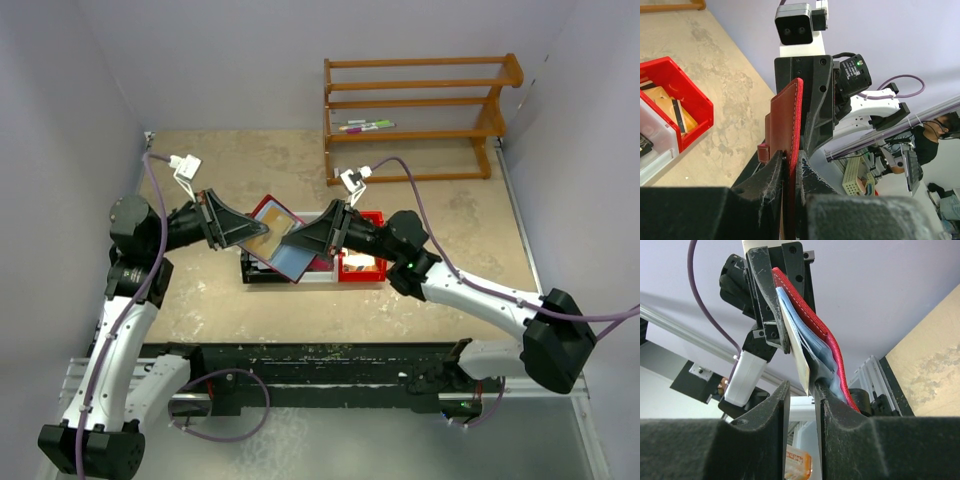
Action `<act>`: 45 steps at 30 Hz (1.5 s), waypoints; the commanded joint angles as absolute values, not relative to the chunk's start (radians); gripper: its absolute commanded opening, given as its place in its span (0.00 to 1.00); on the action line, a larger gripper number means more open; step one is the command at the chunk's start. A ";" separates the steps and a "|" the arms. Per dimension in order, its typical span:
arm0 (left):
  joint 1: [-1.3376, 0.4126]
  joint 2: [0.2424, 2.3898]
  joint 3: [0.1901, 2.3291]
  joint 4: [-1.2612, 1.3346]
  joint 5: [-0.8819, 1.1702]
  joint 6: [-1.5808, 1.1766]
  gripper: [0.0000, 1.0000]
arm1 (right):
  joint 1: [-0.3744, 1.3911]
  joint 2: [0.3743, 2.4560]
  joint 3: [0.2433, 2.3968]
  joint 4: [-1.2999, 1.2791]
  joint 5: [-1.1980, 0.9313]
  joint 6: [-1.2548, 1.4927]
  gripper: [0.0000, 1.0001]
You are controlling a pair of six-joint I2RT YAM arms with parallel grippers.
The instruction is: Take the credit cards out of the card holder
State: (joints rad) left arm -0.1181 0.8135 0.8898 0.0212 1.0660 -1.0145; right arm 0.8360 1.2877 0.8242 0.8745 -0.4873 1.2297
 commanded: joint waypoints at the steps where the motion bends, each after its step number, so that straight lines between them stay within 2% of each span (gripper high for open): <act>1: -0.130 0.786 0.893 0.032 1.105 -1.049 0.02 | 0.855 1.284 0.846 0.970 -0.382 1.240 0.29; 3: -0.129 0.785 0.894 0.008 1.093 -1.034 0.02 | 0.861 1.293 0.845 0.999 -0.363 1.252 0.26; 10: -0.129 0.781 0.897 -0.029 1.084 -1.009 0.04 | 0.864 1.309 0.812 1.111 -0.316 1.303 0.00; 17: -0.130 0.791 0.916 -0.046 1.096 -1.003 0.14 | 0.864 1.292 0.757 1.144 -0.321 1.313 0.00; 32: -0.129 0.790 0.931 -0.013 1.102 -1.053 0.14 | 0.864 1.190 0.675 1.066 -0.298 1.261 0.00; 35: -0.129 0.793 0.932 -0.014 1.095 -1.055 0.14 | 0.865 1.224 0.724 1.045 -0.327 1.263 0.21; 37: -0.129 0.794 0.934 -0.011 1.094 -1.056 0.14 | 0.865 1.245 0.741 1.054 -0.330 1.273 0.30; 40: -0.129 0.793 0.941 -0.014 1.094 -1.056 0.13 | 0.867 1.274 0.767 1.058 -0.335 1.281 0.35; 45: -0.129 0.793 0.946 -0.021 1.095 -1.055 0.13 | 0.874 1.307 0.787 1.073 -0.338 1.293 0.34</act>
